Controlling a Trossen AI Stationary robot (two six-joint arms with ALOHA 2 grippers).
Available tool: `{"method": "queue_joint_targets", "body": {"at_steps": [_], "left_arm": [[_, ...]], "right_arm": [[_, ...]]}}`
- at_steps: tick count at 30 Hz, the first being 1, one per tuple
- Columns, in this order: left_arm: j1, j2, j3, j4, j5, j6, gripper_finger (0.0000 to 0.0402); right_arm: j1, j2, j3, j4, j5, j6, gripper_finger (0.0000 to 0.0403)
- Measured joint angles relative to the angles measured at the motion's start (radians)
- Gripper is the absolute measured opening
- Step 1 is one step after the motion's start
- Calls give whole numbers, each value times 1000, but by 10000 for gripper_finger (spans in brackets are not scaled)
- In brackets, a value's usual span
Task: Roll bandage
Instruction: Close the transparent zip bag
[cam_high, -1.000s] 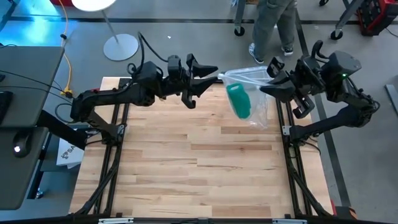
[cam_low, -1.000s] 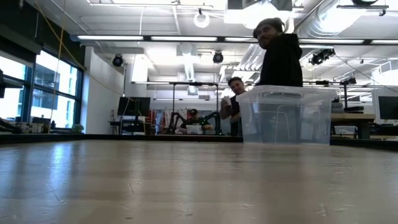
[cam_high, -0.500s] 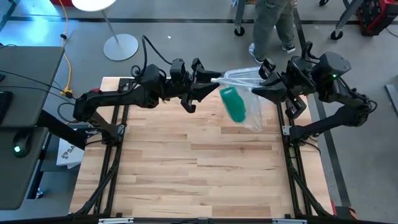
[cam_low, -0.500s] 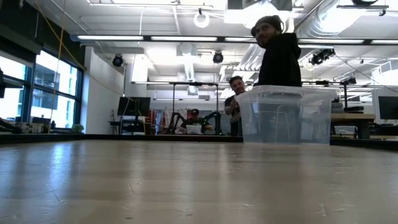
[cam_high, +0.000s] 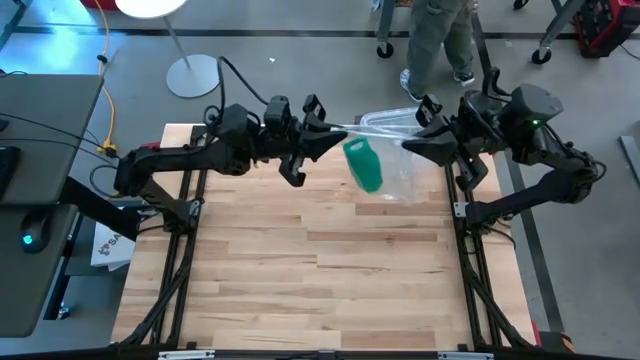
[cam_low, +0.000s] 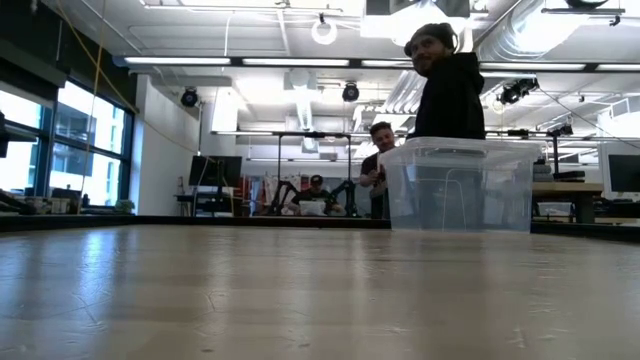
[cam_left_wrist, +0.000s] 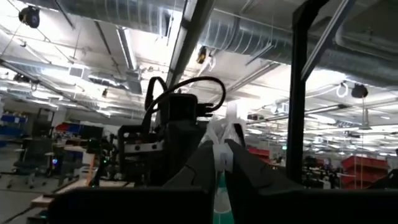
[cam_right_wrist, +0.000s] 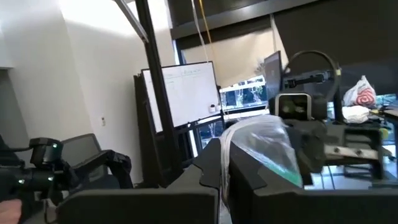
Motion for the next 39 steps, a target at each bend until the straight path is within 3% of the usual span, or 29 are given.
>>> {"method": "queue_joint_targets", "body": {"at_steps": [5,12,15,19,23,27,34,39], "left_arm": [[-10,-51,4,-124,-50,61,11],[-13,-84,178,-636,-76,124,7],[-23,-83,262,-885,-139,148,7],[-25,-87,329,-1129,-211,129,7],[-33,-82,332,-1229,-222,106,7],[-53,-73,332,-1234,-222,111,7],[-81,-74,333,-1237,-222,111,8],[-88,-74,333,-1240,-224,103,8]], "right_arm": [[0,0,0,-68,48,-13,0],[0,-1,0,-374,271,-76,5],[-3,0,0,-537,354,-131,37],[-25,-1,0,-662,415,-142,113],[-26,24,1,-528,366,-138,189],[-24,114,1,-286,255,-157,228],[3,281,1,-81,257,-246,229],[31,323,1,-24,240,-244,176]]}}
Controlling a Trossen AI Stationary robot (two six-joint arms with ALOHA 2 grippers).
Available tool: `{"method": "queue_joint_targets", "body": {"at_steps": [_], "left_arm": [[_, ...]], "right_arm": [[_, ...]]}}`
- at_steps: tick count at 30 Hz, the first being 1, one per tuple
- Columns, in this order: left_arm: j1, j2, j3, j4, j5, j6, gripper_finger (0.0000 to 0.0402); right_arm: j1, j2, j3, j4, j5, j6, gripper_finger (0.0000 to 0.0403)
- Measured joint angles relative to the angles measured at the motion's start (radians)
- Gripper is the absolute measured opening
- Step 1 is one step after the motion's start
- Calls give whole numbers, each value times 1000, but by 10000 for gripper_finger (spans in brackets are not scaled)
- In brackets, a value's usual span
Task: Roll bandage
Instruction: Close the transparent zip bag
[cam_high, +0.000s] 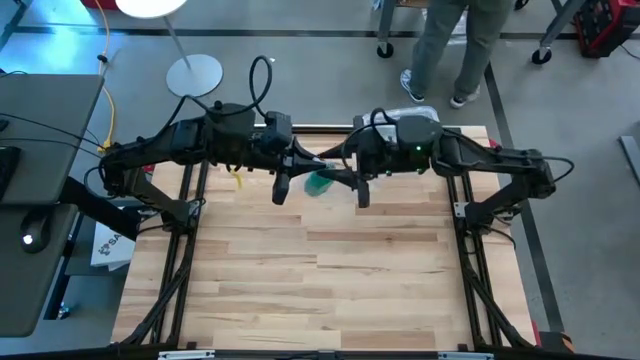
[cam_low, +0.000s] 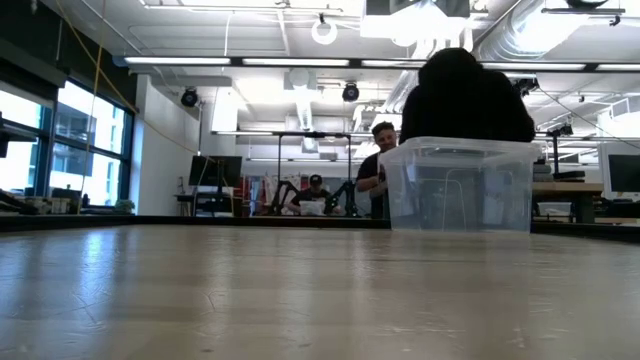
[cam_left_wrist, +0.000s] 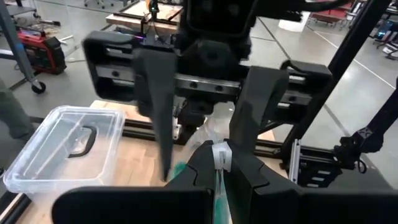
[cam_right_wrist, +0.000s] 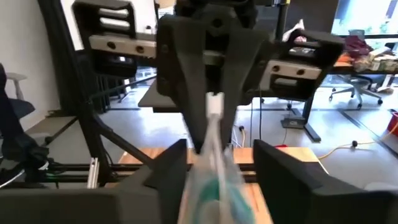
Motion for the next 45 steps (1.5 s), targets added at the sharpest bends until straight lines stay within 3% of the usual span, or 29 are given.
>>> {"method": "queue_joint_targets", "body": {"at_steps": [9,13,21,26,31,40,45], "left_arm": [[0,-4,0,10,-7,0,8],[1,-4,0,46,-3,-8,22],[0,-18,0,24,47,-6,137],[0,-47,0,50,-7,9,165],[1,-70,0,166,-37,75,143],[-3,-9,0,269,-41,121,34],[-5,8,0,279,-48,134,3]], "right_arm": [[35,-38,-1,-10,59,-2,11],[31,-56,-2,-14,66,48,4],[28,-87,-2,-7,48,61,1],[28,-101,-1,-5,34,72,1],[28,-102,-1,10,31,72,0],[29,-104,0,55,6,78,0],[31,-103,0,50,5,87,0]]}}
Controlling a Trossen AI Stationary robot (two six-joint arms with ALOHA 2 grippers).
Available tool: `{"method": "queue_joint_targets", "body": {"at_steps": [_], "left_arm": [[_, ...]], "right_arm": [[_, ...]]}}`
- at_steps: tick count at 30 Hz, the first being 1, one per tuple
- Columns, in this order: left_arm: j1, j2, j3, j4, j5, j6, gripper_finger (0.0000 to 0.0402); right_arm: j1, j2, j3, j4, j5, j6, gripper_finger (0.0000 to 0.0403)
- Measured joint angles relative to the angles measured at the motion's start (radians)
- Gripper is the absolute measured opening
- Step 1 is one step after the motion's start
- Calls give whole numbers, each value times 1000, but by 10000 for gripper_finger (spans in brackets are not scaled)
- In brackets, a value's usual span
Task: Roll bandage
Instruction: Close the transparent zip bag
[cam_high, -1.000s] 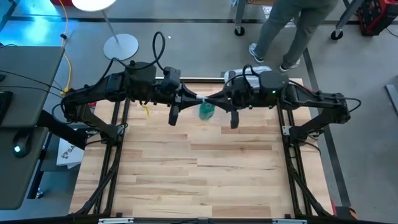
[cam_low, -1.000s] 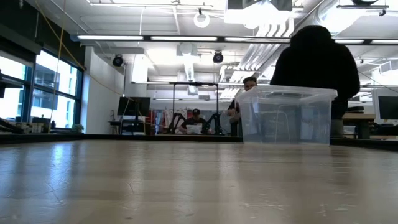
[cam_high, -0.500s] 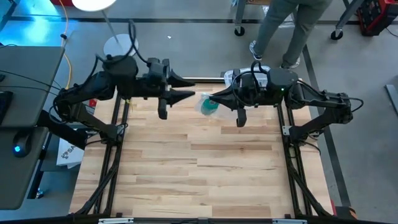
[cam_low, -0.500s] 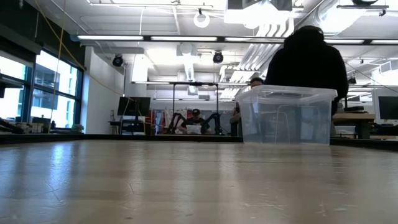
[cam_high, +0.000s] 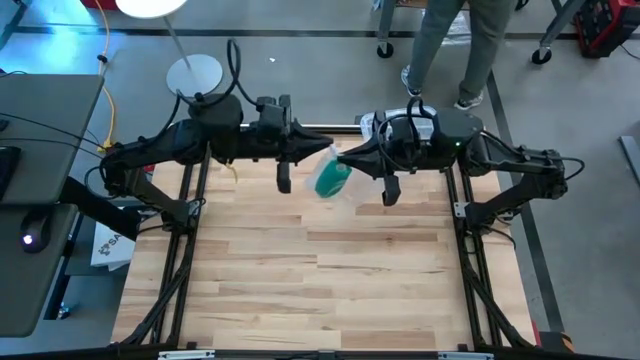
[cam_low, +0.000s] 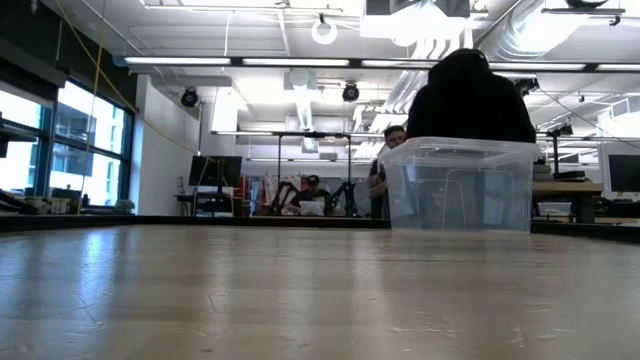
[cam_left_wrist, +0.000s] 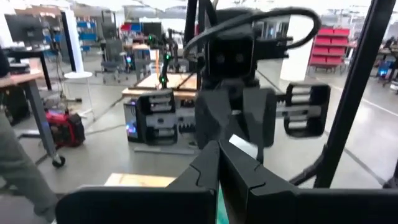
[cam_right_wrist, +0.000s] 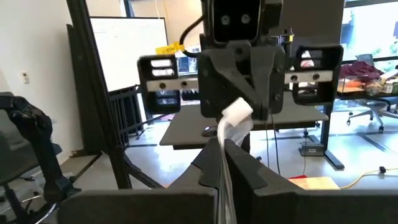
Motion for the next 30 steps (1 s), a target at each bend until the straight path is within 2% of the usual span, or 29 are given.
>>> {"method": "queue_joint_targets", "body": {"at_steps": [7,12,19,23,30], "left_arm": [[-15,-13,-1,-59,-2,-1,2],[-35,-54,-1,-57,-64,19,3],[-8,-48,0,36,12,12,55],[11,-9,-1,53,7,-22,84],[27,24,-1,66,10,-141,89]], "right_arm": [[-1,0,0,8,5,0,0],[-1,0,0,11,5,0,0],[-1,0,0,9,5,8,0],[-1,5,0,-1,5,8,0],[-1,10,0,-45,5,26,0]]}}
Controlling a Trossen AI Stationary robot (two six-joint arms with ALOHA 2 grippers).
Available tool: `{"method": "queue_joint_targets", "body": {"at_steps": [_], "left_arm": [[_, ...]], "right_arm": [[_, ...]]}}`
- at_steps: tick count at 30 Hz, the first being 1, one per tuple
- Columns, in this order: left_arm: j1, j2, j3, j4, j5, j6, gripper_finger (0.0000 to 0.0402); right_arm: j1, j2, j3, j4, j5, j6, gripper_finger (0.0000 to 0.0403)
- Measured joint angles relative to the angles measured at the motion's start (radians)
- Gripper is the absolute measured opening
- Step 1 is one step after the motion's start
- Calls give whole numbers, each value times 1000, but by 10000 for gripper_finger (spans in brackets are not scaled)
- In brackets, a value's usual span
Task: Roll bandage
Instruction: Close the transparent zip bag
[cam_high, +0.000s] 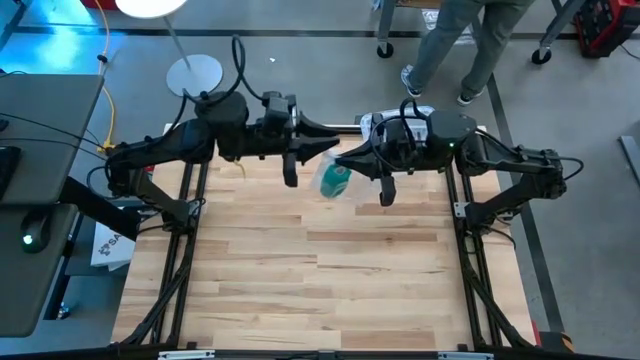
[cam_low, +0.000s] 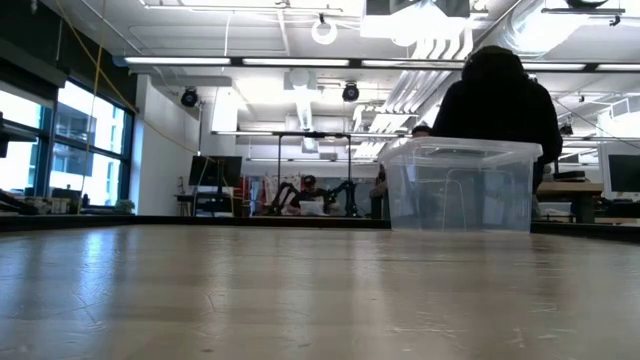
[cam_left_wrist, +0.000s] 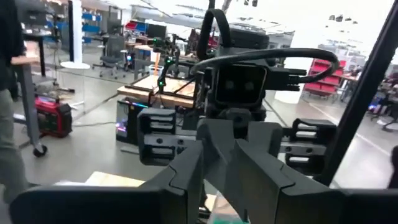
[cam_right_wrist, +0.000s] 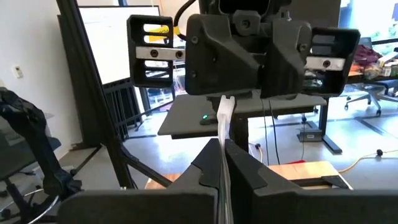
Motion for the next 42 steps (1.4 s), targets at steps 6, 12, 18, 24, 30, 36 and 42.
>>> {"method": "queue_joint_targets", "body": {"at_steps": [6,12,18,24,30,36,42], "left_arm": [[0,-1,0,-16,51,-68,74],[-2,-17,1,-128,75,-79,54],[-2,-18,1,-184,71,-69,43],[-2,-40,0,-192,35,-45,42],[-2,-73,0,-183,28,-18,48],[-2,-111,0,-156,-11,-20,73],[-2,-88,1,-21,24,-11,73]], "right_arm": [[0,0,0,-2,0,0,0],[0,0,0,-5,0,-2,0],[0,1,-2,-10,0,-2,0],[-1,2,-2,2,5,-4,0],[0,-1,-1,12,-1,-11,0],[0,-1,-1,13,-2,-11,0],[0,-1,-1,10,-5,-11,0]]}}
